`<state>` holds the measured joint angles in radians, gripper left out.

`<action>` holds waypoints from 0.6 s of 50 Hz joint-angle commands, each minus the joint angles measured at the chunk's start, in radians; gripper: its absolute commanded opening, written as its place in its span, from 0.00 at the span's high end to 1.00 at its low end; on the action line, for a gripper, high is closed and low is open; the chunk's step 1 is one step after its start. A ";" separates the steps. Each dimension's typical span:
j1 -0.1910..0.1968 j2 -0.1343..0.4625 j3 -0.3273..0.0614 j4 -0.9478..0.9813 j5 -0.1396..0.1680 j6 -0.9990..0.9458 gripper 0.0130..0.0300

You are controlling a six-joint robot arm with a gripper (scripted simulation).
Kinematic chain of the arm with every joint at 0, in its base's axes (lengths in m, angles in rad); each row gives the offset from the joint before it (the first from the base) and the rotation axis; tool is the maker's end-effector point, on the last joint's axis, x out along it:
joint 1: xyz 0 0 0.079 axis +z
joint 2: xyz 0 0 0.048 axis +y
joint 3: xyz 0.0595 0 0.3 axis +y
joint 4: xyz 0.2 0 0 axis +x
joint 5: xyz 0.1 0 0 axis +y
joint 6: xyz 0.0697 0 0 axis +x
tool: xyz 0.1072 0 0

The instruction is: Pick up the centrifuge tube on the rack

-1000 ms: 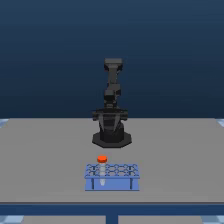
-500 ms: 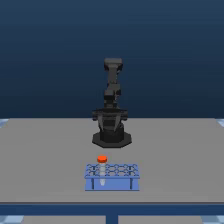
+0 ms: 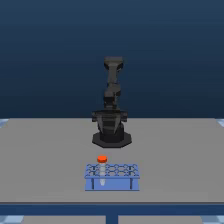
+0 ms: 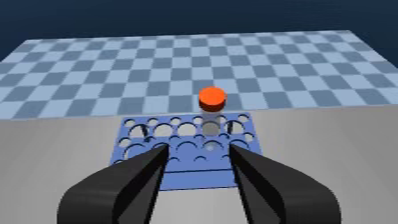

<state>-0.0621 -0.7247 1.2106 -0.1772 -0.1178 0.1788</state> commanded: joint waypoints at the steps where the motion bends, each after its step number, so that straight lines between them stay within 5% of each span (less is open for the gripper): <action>1: -0.010 0.028 -0.014 -0.060 -0.015 0.065 0.00; 15: -0.033 0.133 -0.074 -0.207 -0.041 0.194 0.00; 30: -0.059 0.300 -0.193 -0.385 -0.055 0.344 0.00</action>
<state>-0.1141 -0.4411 1.0328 -0.5366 -0.1675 0.4869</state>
